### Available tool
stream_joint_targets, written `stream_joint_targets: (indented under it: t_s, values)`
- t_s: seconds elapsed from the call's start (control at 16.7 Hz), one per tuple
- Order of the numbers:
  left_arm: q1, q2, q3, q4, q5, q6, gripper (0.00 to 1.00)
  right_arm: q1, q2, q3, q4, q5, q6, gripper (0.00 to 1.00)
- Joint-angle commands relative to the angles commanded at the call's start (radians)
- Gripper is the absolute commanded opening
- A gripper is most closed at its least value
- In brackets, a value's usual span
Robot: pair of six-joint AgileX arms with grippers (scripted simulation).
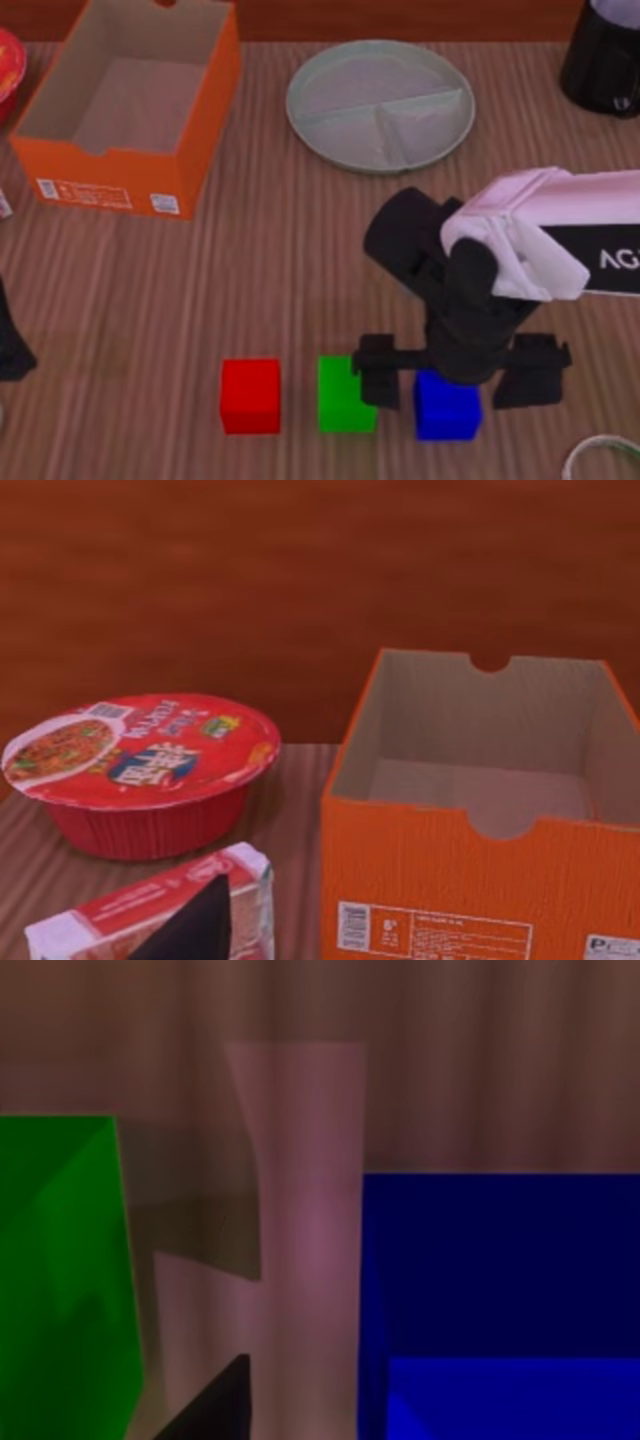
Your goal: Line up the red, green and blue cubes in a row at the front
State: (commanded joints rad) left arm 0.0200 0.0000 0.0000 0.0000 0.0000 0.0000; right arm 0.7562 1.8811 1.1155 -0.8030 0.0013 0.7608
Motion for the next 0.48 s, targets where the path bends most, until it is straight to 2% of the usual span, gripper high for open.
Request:
stream_joint_targets:
  t_s: [0.3, 0.48]
  values:
    - [0.000, 0.000, 0.000, 0.000, 0.000, 0.000, 1.00, -0.001, -0.002, 0.003, -0.004, 0.000, 0.000, 1.00]
    - [0.000, 0.000, 0.000, 0.000, 0.000, 0.000, 1.00, 0.001, -0.025, 0.051, -0.074, 0.001, 0.002, 1.00]
